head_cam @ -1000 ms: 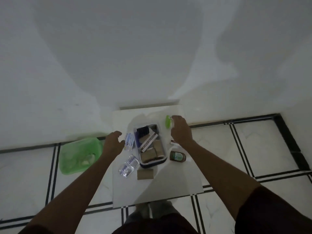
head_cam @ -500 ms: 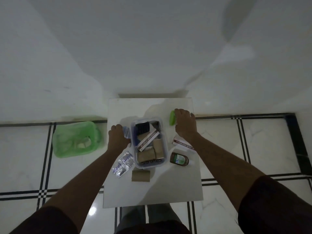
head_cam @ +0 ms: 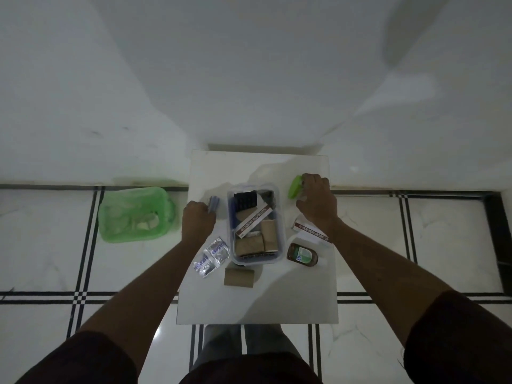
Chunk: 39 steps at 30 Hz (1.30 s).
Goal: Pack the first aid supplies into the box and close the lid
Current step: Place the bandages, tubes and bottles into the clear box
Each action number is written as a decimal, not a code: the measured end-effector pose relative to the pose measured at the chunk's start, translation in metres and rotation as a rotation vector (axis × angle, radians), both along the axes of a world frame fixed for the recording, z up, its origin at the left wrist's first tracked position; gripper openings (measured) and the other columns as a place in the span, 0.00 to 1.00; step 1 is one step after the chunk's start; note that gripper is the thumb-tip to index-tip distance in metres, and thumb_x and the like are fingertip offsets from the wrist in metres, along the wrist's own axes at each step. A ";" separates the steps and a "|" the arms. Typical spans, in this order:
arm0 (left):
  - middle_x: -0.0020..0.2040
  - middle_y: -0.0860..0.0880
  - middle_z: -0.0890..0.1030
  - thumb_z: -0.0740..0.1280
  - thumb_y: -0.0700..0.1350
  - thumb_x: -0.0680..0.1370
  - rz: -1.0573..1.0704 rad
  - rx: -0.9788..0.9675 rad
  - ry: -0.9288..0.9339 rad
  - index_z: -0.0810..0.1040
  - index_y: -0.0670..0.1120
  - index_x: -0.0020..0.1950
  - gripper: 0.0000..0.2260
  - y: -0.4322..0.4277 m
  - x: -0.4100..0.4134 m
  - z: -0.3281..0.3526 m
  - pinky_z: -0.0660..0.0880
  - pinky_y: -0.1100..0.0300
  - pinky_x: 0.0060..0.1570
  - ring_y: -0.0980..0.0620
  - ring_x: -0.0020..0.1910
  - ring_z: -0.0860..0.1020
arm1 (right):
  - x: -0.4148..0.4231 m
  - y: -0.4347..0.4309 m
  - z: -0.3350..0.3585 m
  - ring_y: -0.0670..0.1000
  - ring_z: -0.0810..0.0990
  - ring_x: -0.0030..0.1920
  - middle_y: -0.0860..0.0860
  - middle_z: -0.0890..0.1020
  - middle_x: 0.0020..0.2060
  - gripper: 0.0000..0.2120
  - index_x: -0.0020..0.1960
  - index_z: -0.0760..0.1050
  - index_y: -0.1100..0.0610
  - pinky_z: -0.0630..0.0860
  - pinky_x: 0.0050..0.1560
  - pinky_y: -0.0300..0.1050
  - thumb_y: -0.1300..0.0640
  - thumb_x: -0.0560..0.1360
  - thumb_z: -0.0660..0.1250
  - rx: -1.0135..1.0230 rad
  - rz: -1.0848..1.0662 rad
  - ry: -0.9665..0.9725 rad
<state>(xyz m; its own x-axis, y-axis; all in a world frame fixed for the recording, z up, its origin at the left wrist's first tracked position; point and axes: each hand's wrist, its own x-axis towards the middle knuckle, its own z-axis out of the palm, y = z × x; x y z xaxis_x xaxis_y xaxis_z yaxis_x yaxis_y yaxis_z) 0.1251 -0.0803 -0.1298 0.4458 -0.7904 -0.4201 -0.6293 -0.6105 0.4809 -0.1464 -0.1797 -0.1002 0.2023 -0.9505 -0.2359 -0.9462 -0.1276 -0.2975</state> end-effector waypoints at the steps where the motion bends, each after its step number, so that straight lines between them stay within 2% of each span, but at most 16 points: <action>1: 0.32 0.35 0.77 0.67 0.40 0.72 0.041 -0.013 0.018 0.79 0.31 0.35 0.12 0.003 0.002 0.000 0.69 0.57 0.33 0.42 0.31 0.74 | 0.000 0.002 0.003 0.59 0.71 0.55 0.57 0.75 0.55 0.26 0.61 0.68 0.59 0.79 0.40 0.53 0.62 0.65 0.71 -0.032 -0.008 -0.020; 5: 0.46 0.36 0.83 0.68 0.46 0.71 0.255 -0.105 0.109 0.81 0.35 0.45 0.14 0.010 0.012 0.015 0.73 0.54 0.48 0.39 0.47 0.79 | 0.004 0.004 0.023 0.61 0.72 0.54 0.58 0.76 0.54 0.28 0.62 0.69 0.61 0.77 0.42 0.52 0.60 0.63 0.73 -0.156 -0.063 -0.145; 7: 0.47 0.36 0.83 0.67 0.45 0.75 0.279 -0.180 0.110 0.80 0.35 0.48 0.12 0.013 0.013 0.030 0.71 0.57 0.46 0.40 0.47 0.80 | 0.010 0.006 0.037 0.61 0.73 0.54 0.58 0.77 0.54 0.29 0.62 0.70 0.61 0.76 0.44 0.50 0.59 0.63 0.73 -0.224 -0.076 -0.197; 10: 0.41 0.39 0.83 0.65 0.44 0.77 0.239 -0.384 0.062 0.79 0.37 0.46 0.09 0.019 0.009 0.062 0.69 0.59 0.40 0.43 0.39 0.79 | 0.024 0.013 0.058 0.60 0.73 0.55 0.57 0.78 0.55 0.30 0.63 0.70 0.61 0.73 0.43 0.46 0.58 0.63 0.74 -0.309 -0.036 -0.255; 12: 0.41 0.42 0.83 0.65 0.45 0.77 0.135 -0.527 0.018 0.80 0.40 0.47 0.09 0.027 0.002 0.084 0.69 0.59 0.38 0.44 0.38 0.79 | 0.034 0.020 0.069 0.58 0.73 0.56 0.56 0.78 0.56 0.29 0.63 0.70 0.60 0.72 0.43 0.43 0.58 0.63 0.74 -0.330 -0.001 -0.302; 13: 0.41 0.44 0.84 0.66 0.45 0.77 0.011 -0.582 -0.035 0.81 0.42 0.48 0.08 0.031 -0.002 0.090 0.70 0.59 0.39 0.46 0.37 0.80 | 0.040 0.023 0.072 0.58 0.73 0.56 0.55 0.78 0.56 0.29 0.63 0.70 0.60 0.73 0.43 0.43 0.58 0.63 0.74 -0.332 0.025 -0.324; 15: 0.43 0.49 0.86 0.66 0.46 0.77 -0.293 -0.649 -0.175 0.82 0.46 0.47 0.06 0.041 -0.012 0.093 0.75 0.55 0.47 0.49 0.40 0.82 | 0.049 0.031 0.076 0.57 0.74 0.57 0.55 0.78 0.57 0.29 0.63 0.71 0.59 0.76 0.45 0.45 0.57 0.64 0.73 -0.330 0.100 -0.371; 18: 0.40 0.53 0.85 0.67 0.45 0.74 -0.630 -0.616 -0.381 0.80 0.51 0.41 0.04 0.057 -0.030 0.084 0.70 0.44 0.62 0.52 0.41 0.83 | 0.061 0.043 0.076 0.56 0.74 0.56 0.56 0.79 0.55 0.29 0.62 0.72 0.61 0.79 0.47 0.47 0.58 0.63 0.73 -0.307 0.250 -0.425; 21: 0.34 0.52 0.83 0.68 0.40 0.70 -0.828 -0.495 -0.542 0.79 0.51 0.38 0.05 0.062 -0.043 0.075 0.68 0.36 0.63 0.52 0.36 0.82 | 0.067 0.049 0.068 0.57 0.76 0.54 0.57 0.80 0.54 0.29 0.61 0.73 0.62 0.81 0.44 0.50 0.57 0.62 0.74 -0.278 0.409 -0.360; 23: 0.33 0.52 0.83 0.71 0.40 0.68 -0.833 -0.421 -0.595 0.80 0.51 0.38 0.06 0.060 -0.049 0.071 0.69 0.33 0.61 0.52 0.35 0.82 | 0.069 0.050 0.060 0.59 0.78 0.53 0.58 0.81 0.54 0.29 0.61 0.74 0.61 0.81 0.41 0.51 0.56 0.62 0.74 -0.257 0.455 -0.299; 28: 0.35 0.55 0.84 0.74 0.44 0.67 -0.795 -0.237 -0.554 0.82 0.52 0.37 0.03 0.044 -0.067 0.068 0.68 0.29 0.58 0.53 0.41 0.83 | 0.069 0.045 0.037 0.60 0.81 0.51 0.59 0.82 0.53 0.21 0.58 0.76 0.62 0.80 0.36 0.50 0.58 0.66 0.72 -0.293 0.508 -0.129; 32: 0.26 0.54 0.80 0.75 0.47 0.68 -0.755 -0.129 -0.570 0.81 0.50 0.35 0.05 0.039 -0.067 0.047 0.59 0.23 0.63 0.54 0.34 0.81 | 0.072 0.043 0.025 0.60 0.80 0.54 0.60 0.82 0.54 0.18 0.54 0.77 0.62 0.81 0.41 0.49 0.60 0.66 0.72 -0.277 0.556 -0.001; 35: 0.22 0.54 0.77 0.76 0.45 0.66 -0.755 -0.058 -0.575 0.78 0.49 0.30 0.08 0.038 -0.070 0.044 0.61 0.21 0.58 0.54 0.29 0.78 | 0.074 0.049 0.023 0.59 0.80 0.51 0.59 0.82 0.51 0.13 0.52 0.77 0.61 0.79 0.40 0.49 0.60 0.68 0.71 -0.320 0.525 0.026; 37: 0.24 0.53 0.78 0.77 0.46 0.65 -0.756 -0.072 -0.583 0.79 0.50 0.31 0.08 0.039 -0.071 0.042 0.59 0.20 0.58 0.54 0.31 0.79 | 0.073 0.054 0.021 0.57 0.79 0.47 0.56 0.81 0.47 0.10 0.50 0.76 0.59 0.75 0.38 0.48 0.59 0.69 0.69 -0.373 0.482 0.061; 39: 0.30 0.54 0.82 0.77 0.48 0.66 -0.751 -0.147 -0.560 0.82 0.51 0.36 0.06 0.039 -0.070 0.041 0.57 0.20 0.60 0.53 0.38 0.81 | 0.072 0.058 0.020 0.55 0.77 0.43 0.53 0.81 0.45 0.08 0.48 0.76 0.56 0.70 0.37 0.47 0.56 0.70 0.68 -0.434 0.428 0.115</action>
<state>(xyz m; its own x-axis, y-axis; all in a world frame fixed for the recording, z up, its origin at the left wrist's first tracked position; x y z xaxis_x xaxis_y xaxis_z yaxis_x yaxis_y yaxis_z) 0.0554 -0.0413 -0.0885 -0.0942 -0.9804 -0.1728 -0.9955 0.0905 0.0294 -0.0746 -0.1213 -0.0807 0.5827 -0.8051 0.1107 -0.8075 -0.5889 -0.0325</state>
